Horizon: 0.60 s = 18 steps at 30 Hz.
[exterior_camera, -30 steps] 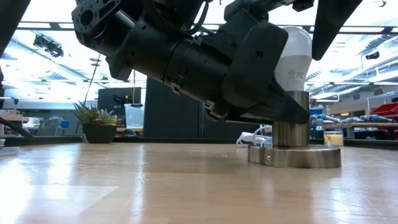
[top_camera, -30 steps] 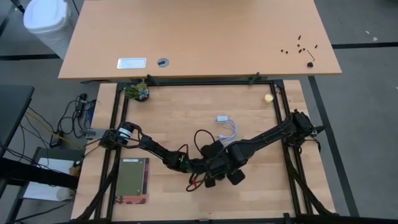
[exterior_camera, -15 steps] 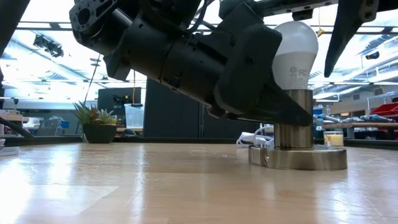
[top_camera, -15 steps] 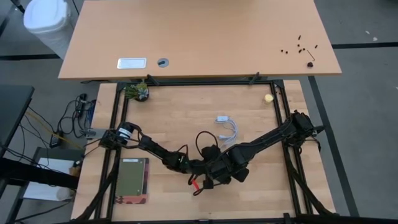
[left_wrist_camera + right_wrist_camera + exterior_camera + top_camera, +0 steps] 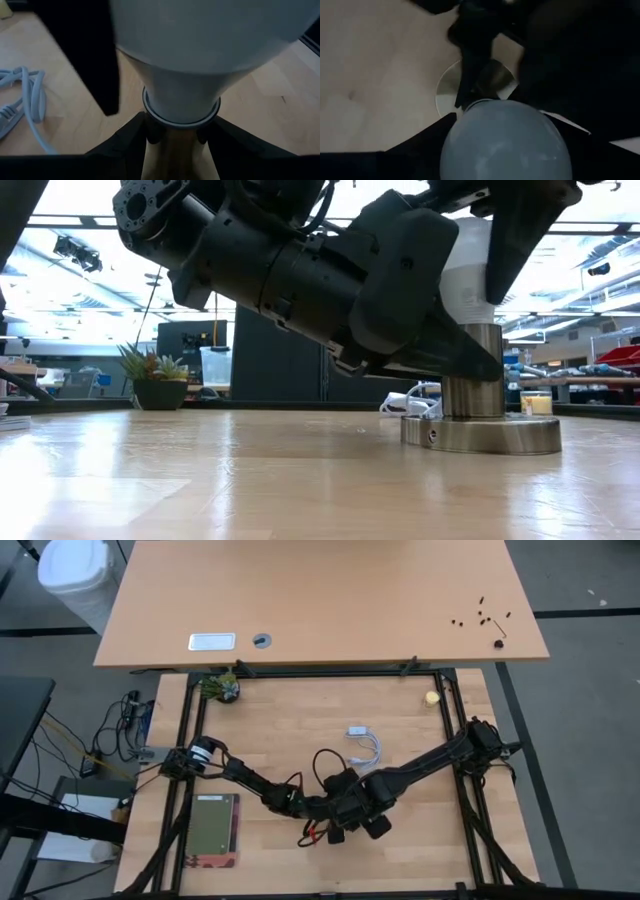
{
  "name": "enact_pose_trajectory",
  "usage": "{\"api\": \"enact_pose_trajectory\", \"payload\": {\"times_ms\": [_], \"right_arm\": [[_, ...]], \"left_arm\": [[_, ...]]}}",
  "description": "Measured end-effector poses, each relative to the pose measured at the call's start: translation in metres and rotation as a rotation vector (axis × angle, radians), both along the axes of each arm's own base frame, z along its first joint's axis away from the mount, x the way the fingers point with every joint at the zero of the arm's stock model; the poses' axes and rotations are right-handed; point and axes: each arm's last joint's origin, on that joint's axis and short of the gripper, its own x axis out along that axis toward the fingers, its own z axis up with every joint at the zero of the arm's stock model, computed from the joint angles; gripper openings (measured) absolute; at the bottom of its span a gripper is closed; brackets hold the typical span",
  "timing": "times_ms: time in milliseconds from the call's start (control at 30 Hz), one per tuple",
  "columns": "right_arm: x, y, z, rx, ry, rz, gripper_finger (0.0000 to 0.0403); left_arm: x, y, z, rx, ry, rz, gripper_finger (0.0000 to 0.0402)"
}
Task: Screw lightbulb
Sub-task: Insert the lightbulb into the lamp
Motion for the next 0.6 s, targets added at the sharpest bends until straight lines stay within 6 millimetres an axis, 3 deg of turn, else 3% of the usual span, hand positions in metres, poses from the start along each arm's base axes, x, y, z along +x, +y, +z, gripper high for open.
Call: {"api": "enact_pose_trajectory", "payload": {"times_ms": [233, 600], "right_arm": [[0.004, -0.009, 0.0, 0.045, -0.004, -0.286, 0.0284], [0.005, -0.018, 0.0, 0.089, -0.053, -0.924, 0.0279]], "left_arm": [[0.0, 0.0, 0.0, -0.04, 0.002, 0.026, 0.0189], [0.0, 0.003, 0.0, -0.031, -0.019, 0.138, 0.0189]]}}
